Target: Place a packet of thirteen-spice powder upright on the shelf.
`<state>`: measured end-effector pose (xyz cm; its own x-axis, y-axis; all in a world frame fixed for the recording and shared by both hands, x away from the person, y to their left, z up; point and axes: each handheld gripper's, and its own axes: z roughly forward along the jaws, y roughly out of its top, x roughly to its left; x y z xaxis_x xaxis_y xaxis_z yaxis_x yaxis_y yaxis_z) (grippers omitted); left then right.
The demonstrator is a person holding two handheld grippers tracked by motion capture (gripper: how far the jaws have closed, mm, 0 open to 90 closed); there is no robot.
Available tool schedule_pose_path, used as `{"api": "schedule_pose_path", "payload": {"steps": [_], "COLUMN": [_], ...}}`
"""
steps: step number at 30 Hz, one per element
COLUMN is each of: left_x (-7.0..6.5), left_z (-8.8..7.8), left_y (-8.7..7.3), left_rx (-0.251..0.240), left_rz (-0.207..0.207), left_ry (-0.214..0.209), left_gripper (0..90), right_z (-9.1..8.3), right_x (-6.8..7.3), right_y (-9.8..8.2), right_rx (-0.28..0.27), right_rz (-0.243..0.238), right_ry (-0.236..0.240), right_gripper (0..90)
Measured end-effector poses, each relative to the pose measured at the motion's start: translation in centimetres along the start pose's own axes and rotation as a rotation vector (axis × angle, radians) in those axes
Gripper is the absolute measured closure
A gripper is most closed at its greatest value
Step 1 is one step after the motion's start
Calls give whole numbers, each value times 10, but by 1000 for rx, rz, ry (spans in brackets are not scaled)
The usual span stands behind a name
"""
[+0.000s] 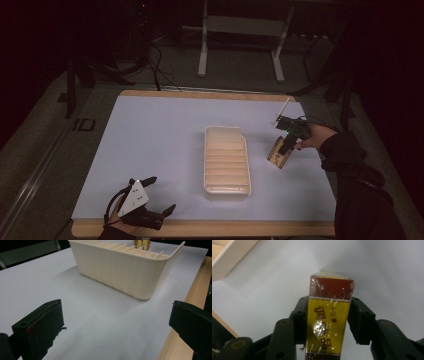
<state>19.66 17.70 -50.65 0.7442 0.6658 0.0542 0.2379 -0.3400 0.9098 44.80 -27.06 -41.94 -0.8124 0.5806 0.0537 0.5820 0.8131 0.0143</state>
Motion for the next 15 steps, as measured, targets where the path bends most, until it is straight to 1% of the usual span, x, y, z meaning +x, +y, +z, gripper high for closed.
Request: {"api": "schedule_pose_path", "payload": {"steps": [1,2,4,5,6,9,10,11,12,13,14,15], "left_x": [0,0,0,0,0,0,0,0,0,0,0,0], "left_z": [0,0,0,0,0,0,0,0,0,0,0,0], "left_y": [0,0,0,0,0,0,0,0,0,0,0,0], "left_rx": [0,0,0,0,0,0,0,1,0,0,0,1], "left_rz": [0,0,0,0,0,1,1,1,1,1,1,1], "left_ry": [-1,-2,-1,0,0,-1,-2,-2,-2,-2,-2,-2], "left_gripper": [0,0,0,0,0,0,0,0,0,0,0,0], "right_z": [0,0,0,-1,-1,-2,-2,-2,-3,-4,-4,-5], "right_x": [0,1,2,3,4,6,8,8,13,14,14,18], "right_y": [0,1,1,2,2,2,1,1,-1,-2,-2,-5], "right_rx": [0,8,10,10,17,26,24,24,16,12,12,9], "right_rz": [0,-1,-8,-19,-29,-43,-87,-87,-163,-195,-195,-273], "right_ry": [0,11,13,-2,-4,-2,-11,-11,-41,-49,-49,-57], "right_gripper": [565,634,644,664,666,670,671,671,672,672,672,672]}}
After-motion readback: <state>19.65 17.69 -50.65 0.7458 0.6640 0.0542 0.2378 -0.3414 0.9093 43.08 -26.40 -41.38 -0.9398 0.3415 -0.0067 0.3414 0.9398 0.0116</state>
